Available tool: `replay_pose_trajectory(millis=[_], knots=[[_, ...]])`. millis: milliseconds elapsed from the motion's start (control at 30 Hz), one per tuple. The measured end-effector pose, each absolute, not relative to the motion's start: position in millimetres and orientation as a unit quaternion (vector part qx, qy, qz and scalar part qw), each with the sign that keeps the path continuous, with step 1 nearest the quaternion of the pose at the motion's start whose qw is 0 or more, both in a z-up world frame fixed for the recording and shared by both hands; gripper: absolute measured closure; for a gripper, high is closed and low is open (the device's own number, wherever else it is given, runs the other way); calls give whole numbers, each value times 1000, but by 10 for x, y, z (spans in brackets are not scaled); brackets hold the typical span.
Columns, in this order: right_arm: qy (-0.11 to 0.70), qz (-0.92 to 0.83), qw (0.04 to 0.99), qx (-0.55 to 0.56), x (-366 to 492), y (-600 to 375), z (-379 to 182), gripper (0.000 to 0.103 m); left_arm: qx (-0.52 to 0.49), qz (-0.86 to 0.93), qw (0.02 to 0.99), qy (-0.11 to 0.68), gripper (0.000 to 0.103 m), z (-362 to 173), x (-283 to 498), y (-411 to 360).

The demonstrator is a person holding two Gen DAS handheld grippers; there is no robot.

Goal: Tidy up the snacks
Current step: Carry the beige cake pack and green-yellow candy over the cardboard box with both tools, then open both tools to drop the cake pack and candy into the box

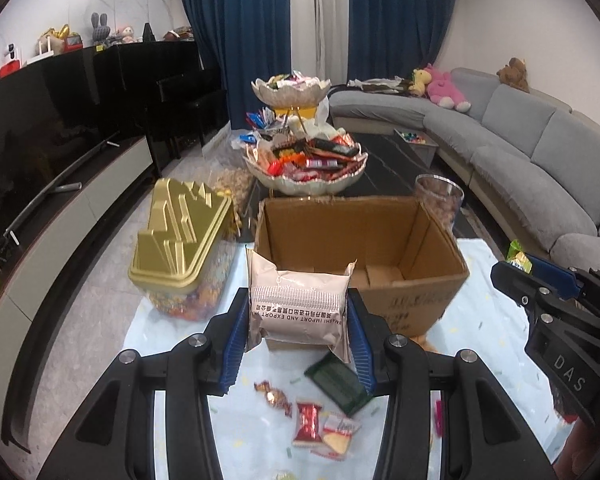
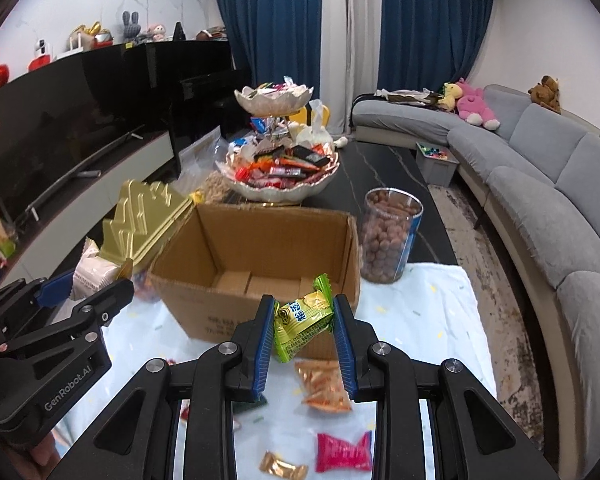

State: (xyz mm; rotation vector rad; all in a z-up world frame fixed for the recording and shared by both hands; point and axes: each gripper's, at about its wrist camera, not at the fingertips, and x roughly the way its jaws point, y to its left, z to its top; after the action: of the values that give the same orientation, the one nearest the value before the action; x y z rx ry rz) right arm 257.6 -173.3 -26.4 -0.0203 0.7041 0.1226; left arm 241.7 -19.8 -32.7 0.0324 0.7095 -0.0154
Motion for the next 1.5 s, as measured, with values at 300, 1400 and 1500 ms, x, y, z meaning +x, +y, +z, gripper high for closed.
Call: replay_pose_trajectory(millis=[300, 1400, 1500], knots=[[339, 52, 939, -4, 2879, -1725, -172, 73, 16, -4, 939, 343, 57, -211, 2757, -198], [394, 57, 917, -12, 3829, -1631, -529, 73, 12, -11, 918, 397, 57, -648, 3694, -179], [400, 59, 915, -10, 3858, -1640, -567, 73, 14, -14, 916, 400, 57, -670, 3715, -195]])
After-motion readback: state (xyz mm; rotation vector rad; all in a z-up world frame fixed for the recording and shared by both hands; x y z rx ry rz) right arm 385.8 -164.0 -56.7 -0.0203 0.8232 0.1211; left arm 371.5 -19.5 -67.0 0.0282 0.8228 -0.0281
